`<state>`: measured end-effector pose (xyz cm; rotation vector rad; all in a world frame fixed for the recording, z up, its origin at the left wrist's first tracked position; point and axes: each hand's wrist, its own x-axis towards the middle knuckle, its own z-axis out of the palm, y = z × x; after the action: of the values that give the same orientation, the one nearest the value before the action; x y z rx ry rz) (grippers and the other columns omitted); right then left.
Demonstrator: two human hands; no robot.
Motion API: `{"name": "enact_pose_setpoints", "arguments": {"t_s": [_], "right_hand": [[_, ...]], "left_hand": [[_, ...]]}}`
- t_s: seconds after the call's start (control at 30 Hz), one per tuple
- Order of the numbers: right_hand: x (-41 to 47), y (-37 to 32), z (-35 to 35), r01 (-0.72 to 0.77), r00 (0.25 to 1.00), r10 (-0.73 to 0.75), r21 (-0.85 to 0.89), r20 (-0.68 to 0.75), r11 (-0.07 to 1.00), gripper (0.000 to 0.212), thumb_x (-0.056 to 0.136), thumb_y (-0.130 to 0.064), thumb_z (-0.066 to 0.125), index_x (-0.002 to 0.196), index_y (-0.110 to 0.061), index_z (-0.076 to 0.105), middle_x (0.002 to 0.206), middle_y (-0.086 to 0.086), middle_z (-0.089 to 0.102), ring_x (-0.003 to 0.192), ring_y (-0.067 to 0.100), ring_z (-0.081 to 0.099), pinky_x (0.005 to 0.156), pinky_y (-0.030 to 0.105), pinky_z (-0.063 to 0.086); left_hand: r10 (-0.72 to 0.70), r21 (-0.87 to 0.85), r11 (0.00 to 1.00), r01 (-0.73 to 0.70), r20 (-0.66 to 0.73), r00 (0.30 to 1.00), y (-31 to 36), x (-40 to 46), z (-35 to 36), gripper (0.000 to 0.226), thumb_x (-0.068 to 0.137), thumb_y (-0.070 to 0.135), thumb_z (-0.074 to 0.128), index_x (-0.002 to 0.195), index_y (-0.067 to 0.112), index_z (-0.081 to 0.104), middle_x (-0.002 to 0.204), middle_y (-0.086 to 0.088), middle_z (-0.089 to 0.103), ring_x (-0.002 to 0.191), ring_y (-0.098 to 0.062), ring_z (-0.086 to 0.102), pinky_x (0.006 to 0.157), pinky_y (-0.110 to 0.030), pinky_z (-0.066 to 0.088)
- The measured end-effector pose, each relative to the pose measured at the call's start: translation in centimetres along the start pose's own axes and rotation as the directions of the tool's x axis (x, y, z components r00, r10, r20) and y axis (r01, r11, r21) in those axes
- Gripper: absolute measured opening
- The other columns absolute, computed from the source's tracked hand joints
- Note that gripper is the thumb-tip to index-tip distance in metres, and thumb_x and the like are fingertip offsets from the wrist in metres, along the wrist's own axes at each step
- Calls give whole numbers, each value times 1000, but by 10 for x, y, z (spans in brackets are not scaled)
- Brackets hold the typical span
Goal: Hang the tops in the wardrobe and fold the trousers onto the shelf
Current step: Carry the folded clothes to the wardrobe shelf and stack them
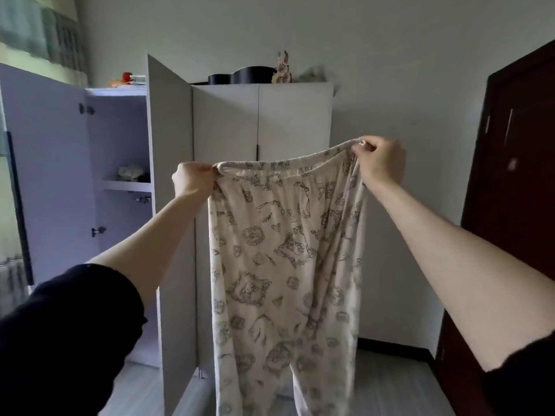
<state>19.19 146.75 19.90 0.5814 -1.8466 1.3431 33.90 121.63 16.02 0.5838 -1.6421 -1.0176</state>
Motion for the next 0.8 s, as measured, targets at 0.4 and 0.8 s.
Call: {"name": "enact_pose_setpoints", "arguments": {"t_s": [0.4,0.8], "right_hand": [[-76,-16,0,101,961,-126,114,248,988,14,83,-20,67,92,-10,71,76,-3,64,75,12,56,66,19,37],[-370,-103,14,-35,568,-158,215,808,976,14,81,-22,71,80,-8,67,64,-7,57,63,9,52,64,23,42]], "left_hand": [[-169,-196,965,175,45,985,-59,-7,-50,22,82,-1,60,99,8,70,70,-9,63,65,-21,61,83,-41,55],[-514,-289,831,475,-74,854,-196,-183,-313,16,91,-4,51,95,4,64,52,6,66,63,-12,64,73,-24,54]]}}
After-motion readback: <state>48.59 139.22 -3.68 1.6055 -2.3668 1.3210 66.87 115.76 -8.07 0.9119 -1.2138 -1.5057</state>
